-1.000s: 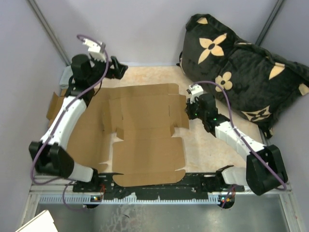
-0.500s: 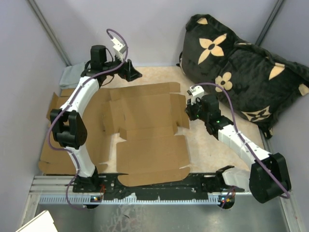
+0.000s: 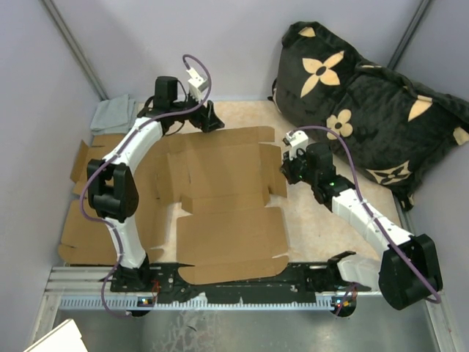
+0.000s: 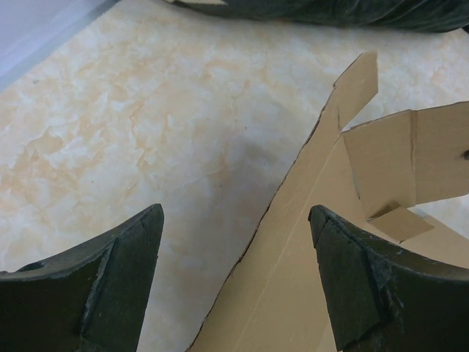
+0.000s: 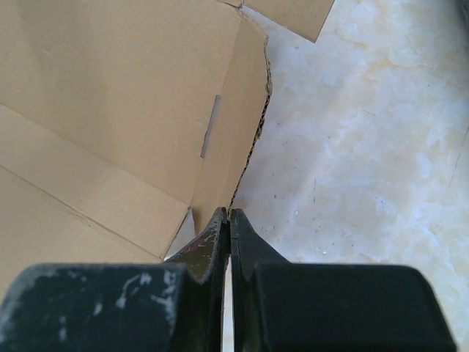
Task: Fold the paper box
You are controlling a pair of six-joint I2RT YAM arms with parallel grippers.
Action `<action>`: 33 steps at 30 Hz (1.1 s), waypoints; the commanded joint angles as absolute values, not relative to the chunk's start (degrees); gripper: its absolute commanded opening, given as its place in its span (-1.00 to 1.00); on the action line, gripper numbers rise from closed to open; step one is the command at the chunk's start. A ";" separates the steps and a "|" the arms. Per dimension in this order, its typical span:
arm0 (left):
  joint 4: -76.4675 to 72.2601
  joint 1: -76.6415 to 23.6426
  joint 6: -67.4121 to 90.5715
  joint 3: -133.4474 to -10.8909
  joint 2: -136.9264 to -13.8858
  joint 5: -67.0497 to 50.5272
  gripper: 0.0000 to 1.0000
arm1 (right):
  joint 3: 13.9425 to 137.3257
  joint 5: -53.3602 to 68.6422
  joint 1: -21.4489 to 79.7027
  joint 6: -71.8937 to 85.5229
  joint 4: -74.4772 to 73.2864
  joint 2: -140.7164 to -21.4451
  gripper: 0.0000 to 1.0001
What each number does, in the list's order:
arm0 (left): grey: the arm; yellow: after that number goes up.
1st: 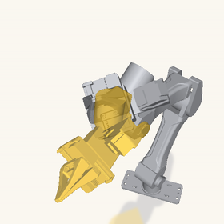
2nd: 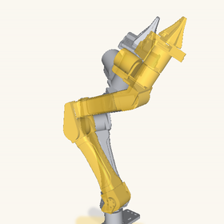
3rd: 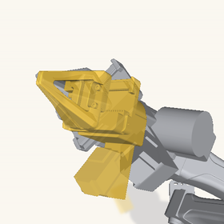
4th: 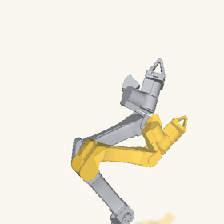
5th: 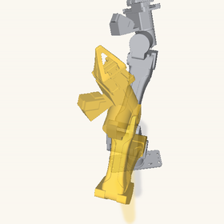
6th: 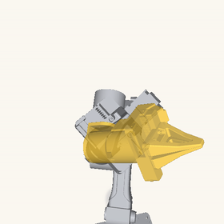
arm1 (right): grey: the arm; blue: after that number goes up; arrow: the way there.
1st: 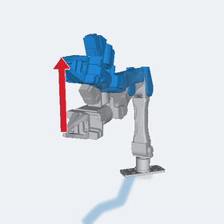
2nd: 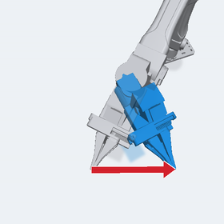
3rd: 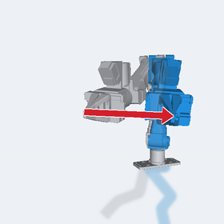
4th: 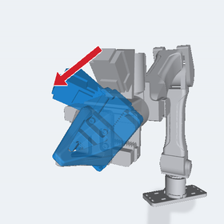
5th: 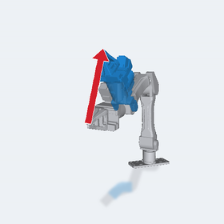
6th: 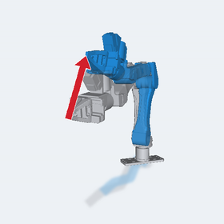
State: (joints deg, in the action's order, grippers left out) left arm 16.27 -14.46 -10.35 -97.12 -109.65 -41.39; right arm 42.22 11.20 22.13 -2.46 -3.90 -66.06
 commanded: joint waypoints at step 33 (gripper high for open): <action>16.99 -20.74 -20.76 -91.43 -102.38 -37.29 -1.00 | 59.58 6.33 14.24 3.89 -13.43 -69.13 0.33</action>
